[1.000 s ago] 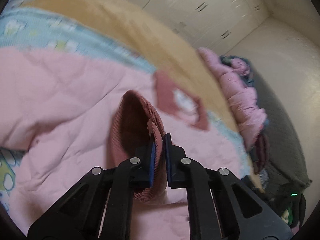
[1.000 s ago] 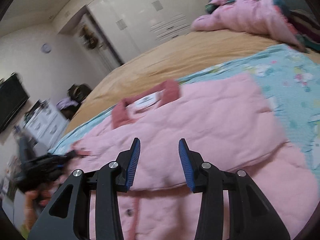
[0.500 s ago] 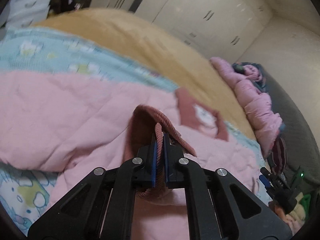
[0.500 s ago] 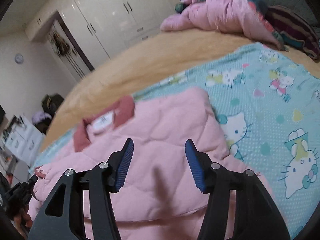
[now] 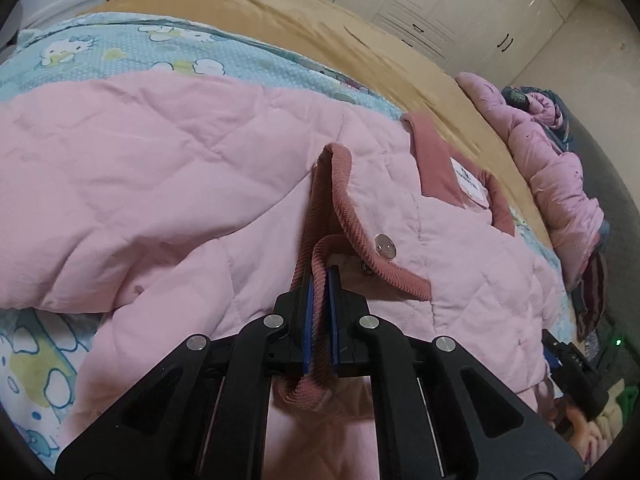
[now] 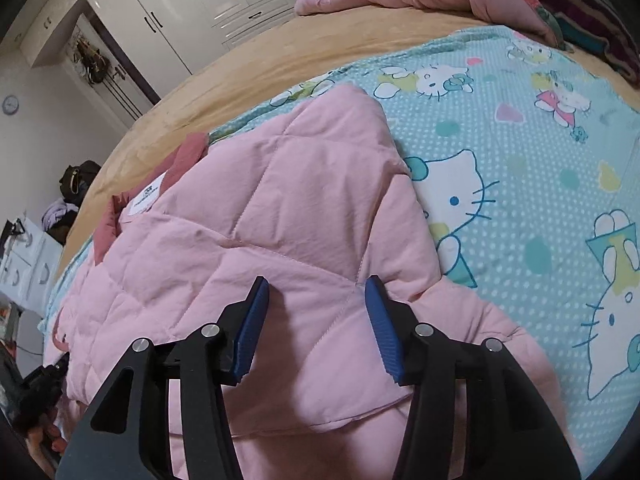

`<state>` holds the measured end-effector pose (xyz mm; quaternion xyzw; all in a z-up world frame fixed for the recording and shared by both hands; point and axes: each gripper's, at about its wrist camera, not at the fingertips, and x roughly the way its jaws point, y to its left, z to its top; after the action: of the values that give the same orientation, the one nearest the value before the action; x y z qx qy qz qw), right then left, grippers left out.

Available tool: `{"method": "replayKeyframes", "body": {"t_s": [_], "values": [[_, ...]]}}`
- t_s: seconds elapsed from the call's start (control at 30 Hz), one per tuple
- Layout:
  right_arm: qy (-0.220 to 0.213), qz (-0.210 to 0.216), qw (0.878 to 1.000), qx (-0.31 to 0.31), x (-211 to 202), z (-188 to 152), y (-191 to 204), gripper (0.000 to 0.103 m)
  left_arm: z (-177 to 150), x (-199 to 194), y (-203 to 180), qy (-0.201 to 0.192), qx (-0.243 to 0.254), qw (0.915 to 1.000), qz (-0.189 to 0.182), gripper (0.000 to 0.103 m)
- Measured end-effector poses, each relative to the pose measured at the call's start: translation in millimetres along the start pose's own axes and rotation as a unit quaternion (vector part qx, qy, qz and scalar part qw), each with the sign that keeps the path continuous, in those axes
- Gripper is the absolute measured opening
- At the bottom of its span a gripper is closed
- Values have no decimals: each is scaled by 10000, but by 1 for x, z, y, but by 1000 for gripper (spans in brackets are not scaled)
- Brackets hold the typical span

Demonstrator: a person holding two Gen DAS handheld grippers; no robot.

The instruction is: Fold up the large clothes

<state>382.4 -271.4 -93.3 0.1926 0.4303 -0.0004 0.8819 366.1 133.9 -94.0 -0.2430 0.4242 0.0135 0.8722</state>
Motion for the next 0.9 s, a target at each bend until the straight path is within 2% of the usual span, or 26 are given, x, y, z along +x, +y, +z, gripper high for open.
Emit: {"method": "replayKeyframes", "body": {"t_s": [0.1,0.13,0.17,0.2,0.23,0.33,0.4,0.5,0.63,0.73,0.83,0.9], "values": [[-48,25,10000,-65,-14,-1,12,59,1,-10,-6,-37,117,9998,159,6],[-97,59,9999,-92,-20,-2,15,67,2,-16,-9,-97,175,9995,244,10],[-170,110,9997,-165,-28,-5,20,73,3,-23,-12,-158,247,9991,309,21],[-218,146,9993,-255,-36,-7,24,74,4,-32,-18,-215,364,9986,311,28],[-242,166,9990,-324,-40,-9,29,77,4,-37,-22,-253,445,9983,295,29],[-250,398,9977,-480,-51,-15,42,77,-3,-57,-42,-423,814,9953,309,41],[-211,559,9967,-543,-54,-18,51,77,-9,-60,-56,-409,991,9939,253,55],[-175,616,9952,-739,-57,-23,65,77,-21,-57,-73,-322,1205,9921,133,64],[-131,688,9932,-933,-55,-27,77,78,-33,-39,-83,-88,1398,9899,228,66],[-64,628,9926,-1034,-50,-32,82,91,-38,-23,-80,147,1333,9906,271,70],[133,524,9926,-1087,-39,-36,83,91,-44,-3,-72,413,1308,9900,338,70],[292,436,9927,-1085,-30,-38,81,91,-45,1,-71,423,1305,9900,329,72]]}}
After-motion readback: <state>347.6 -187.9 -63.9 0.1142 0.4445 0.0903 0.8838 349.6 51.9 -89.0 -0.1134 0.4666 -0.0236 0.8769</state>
